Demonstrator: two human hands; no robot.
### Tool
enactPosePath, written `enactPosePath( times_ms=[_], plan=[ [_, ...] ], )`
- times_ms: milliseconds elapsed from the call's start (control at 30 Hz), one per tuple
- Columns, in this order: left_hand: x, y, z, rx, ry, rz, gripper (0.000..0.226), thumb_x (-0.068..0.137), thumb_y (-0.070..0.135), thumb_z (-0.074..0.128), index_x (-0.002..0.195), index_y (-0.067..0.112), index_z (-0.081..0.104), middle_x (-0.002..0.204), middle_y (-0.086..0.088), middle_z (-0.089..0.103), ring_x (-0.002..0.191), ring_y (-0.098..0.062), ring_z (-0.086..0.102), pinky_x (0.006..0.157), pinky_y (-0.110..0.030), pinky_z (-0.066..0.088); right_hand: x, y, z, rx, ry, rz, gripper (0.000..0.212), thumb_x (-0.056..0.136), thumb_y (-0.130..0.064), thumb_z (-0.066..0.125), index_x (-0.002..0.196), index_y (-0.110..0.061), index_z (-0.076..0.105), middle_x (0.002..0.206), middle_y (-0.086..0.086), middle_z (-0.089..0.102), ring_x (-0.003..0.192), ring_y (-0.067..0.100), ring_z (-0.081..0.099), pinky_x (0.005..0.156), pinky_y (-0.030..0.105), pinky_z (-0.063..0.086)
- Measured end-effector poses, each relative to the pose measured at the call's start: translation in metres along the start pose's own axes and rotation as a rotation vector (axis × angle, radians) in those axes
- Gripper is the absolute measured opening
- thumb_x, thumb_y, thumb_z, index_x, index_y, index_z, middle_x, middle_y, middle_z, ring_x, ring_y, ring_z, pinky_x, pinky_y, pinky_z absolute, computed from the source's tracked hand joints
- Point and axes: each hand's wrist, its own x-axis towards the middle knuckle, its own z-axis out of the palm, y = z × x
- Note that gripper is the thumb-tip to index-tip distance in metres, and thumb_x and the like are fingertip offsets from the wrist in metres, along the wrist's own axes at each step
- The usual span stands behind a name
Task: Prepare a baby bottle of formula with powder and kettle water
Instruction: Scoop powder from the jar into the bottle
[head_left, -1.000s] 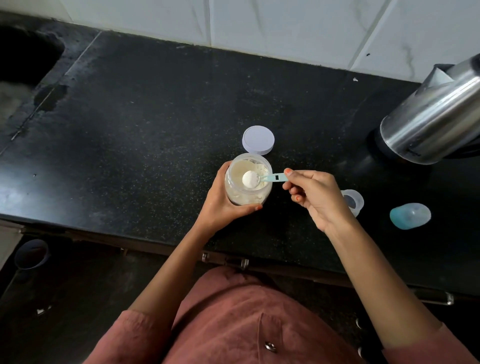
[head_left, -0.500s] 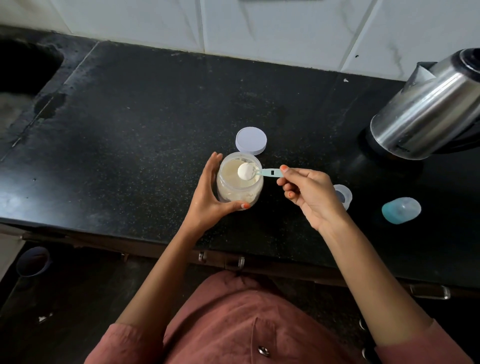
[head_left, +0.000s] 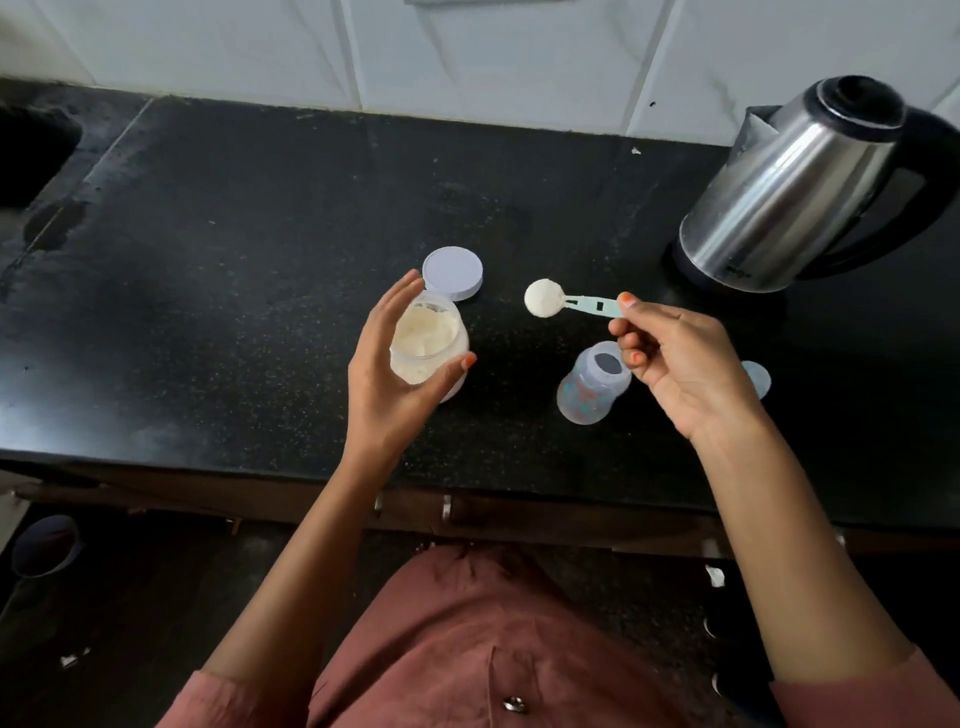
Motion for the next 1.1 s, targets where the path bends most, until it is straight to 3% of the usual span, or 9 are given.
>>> enactPosePath(
  times_ms=[100, 200, 500, 667, 833, 1100],
  plan=[
    [-0.003, 0.011, 0.018, -0.031, -0.018, 0.035, 0.065, 0.073, 0.02, 0.075, 0.13, 0.016, 0.044, 0.137, 0.003, 0.046, 0.13, -0.009, 0.041, 0.108, -0.023, 0.032, 0.001, -0.001, -0.018, 0.029, 0.037, -0.003, 0.013, 0.086, -0.011, 0.061, 0.073, -0.008, 0.065, 0.05, -0.003, 0.063, 0.043, 0.001, 0.05, 0.04, 0.012, 0.038],
    [-0.01, 0.015, 0.045, -0.105, -0.146, 0.004, 0.068, 0.073, 0.015, 0.076, 0.132, 0.01, 0.043, 0.137, 0.0, 0.047, 0.131, -0.009, 0.04, 0.109, -0.025, 0.031, 0.002, -0.001, -0.033, 0.065, 0.069, 0.0, 0.013, 0.086, -0.01, 0.061, 0.074, -0.008, 0.063, 0.048, -0.003, 0.062, 0.042, 0.001, 0.049, 0.04, 0.012, 0.037],
    [-0.028, -0.009, 0.123, -0.08, -0.437, -0.289, 0.095, 0.067, 0.023, 0.082, 0.144, 0.018, 0.027, 0.148, 0.0, 0.035, 0.136, -0.013, 0.031, 0.107, -0.023, 0.025, 0.001, 0.009, -0.063, 0.098, 0.124, 0.046, 0.012, 0.087, -0.01, 0.06, 0.076, -0.008, 0.064, 0.049, -0.004, 0.061, 0.043, 0.001, 0.049, 0.04, 0.012, 0.037],
    [-0.028, -0.012, 0.14, -0.098, -0.411, -0.301, 0.092, 0.066, 0.021, 0.083, 0.141, 0.016, 0.03, 0.141, 0.0, 0.042, 0.129, -0.009, 0.038, 0.105, -0.022, 0.032, 0.001, 0.013, -0.065, 0.102, 0.125, 0.054, 0.014, 0.087, -0.01, 0.059, 0.074, -0.008, 0.063, 0.05, -0.003, 0.06, 0.045, 0.002, 0.048, 0.04, 0.012, 0.037],
    [-0.028, -0.01, 0.142, -0.106, -0.351, -0.293, 0.066, 0.07, 0.017, 0.08, 0.126, 0.019, 0.046, 0.113, 0.016, 0.051, 0.1, 0.015, 0.048, 0.083, 0.001, 0.037, 0.0, 0.014, -0.064, 0.09, 0.124, 0.057, 0.015, 0.087, -0.011, 0.059, 0.073, -0.008, 0.064, 0.049, -0.004, 0.06, 0.044, 0.002, 0.048, 0.04, 0.012, 0.037],
    [-0.028, 0.0, 0.118, -0.093, -0.287, -0.289, 0.059, 0.069, 0.02, 0.081, 0.116, 0.031, 0.046, 0.104, 0.024, 0.054, 0.099, 0.018, 0.05, 0.079, 0.0, 0.039, -0.003, 0.003, -0.054, 0.067, 0.052, 0.044, 0.014, 0.087, -0.011, 0.06, 0.074, -0.009, 0.064, 0.05, -0.004, 0.061, 0.045, 0.001, 0.048, 0.041, 0.012, 0.037]
  ],
)
